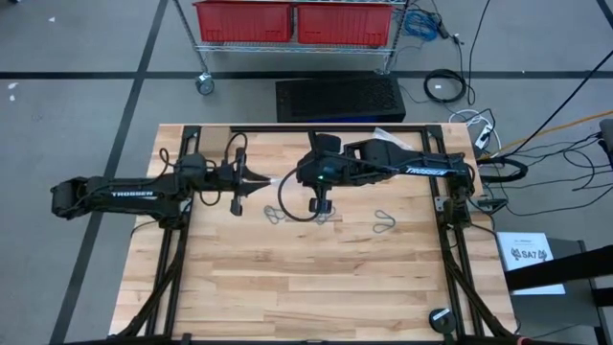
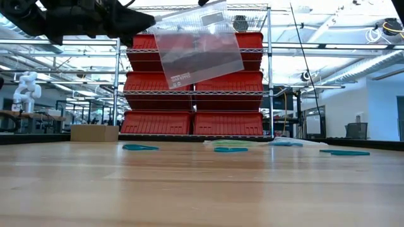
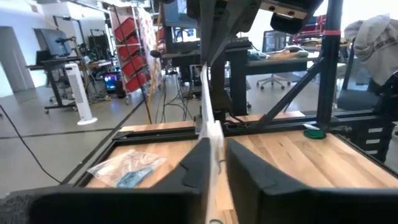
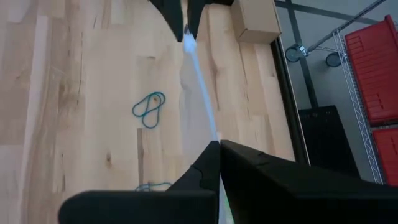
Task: Sort rubber bands
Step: Open the left transparent zip bag
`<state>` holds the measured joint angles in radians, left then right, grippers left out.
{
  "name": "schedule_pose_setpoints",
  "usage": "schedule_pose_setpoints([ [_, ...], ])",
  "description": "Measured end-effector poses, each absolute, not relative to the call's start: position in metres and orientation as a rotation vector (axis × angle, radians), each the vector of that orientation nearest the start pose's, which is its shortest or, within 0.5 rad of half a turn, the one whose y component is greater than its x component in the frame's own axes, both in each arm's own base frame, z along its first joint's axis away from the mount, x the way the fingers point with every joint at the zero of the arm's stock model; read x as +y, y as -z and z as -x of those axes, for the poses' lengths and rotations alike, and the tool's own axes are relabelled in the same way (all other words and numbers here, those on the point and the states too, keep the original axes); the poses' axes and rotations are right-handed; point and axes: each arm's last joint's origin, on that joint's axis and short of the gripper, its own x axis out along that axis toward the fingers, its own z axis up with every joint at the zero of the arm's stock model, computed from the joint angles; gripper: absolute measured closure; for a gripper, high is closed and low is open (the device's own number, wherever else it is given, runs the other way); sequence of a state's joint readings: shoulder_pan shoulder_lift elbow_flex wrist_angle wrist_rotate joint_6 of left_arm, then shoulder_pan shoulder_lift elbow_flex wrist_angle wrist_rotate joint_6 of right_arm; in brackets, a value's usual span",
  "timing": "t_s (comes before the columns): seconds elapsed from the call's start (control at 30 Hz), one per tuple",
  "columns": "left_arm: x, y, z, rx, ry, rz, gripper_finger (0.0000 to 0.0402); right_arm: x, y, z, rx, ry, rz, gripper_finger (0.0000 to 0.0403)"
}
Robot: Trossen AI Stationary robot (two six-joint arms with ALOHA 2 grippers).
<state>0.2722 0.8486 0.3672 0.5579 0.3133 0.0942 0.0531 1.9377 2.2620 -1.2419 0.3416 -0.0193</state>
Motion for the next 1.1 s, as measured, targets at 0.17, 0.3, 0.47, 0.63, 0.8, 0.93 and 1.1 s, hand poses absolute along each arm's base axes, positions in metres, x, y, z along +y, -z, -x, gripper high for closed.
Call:
schedule_pose_setpoints([
  [0.17, 0.041, -0.248, -0.181, -0.074, 0.032, -0.14, 0.0393, 0.011, -0.409, -0.385, 0.907, 0.258, 0.198, 0.0402],
  [0.3, 0.041, -0.248, -0.181, -0.074, 0.03, -0.141, 0.0397, 0.011, -0.409, -0.385, 0.911, 0.256, 0.199, 0.0402],
  [0.47, 0.042, -0.246, -0.181, -0.051, 0.004, -0.16, 0.0399, 0.012, -0.408, -0.385, 0.921, 0.233, 0.187, 0.0398],
  [0.63, 0.043, -0.242, -0.181, 0.0, -0.032, -0.176, 0.04, 0.014, -0.399, -0.403, 0.876, 0.186, 0.184, 0.035],
  [0.8, 0.043, -0.241, -0.181, 0.005, -0.03, -0.184, 0.04, 0.016, -0.377, -0.435, 0.815, 0.104, 0.222, 0.0285],
  [0.93, 0.043, -0.24, -0.181, 0.017, -0.028, -0.187, 0.0401, 0.008, -0.362, -0.452, 0.802, 0.105, 0.259, 0.0249],
  [1.1, 0.043, -0.24, -0.181, 0.015, -0.028, -0.189, 0.0401, -0.009, -0.355, -0.458, 0.816, 0.142, 0.241, 0.0244],
])
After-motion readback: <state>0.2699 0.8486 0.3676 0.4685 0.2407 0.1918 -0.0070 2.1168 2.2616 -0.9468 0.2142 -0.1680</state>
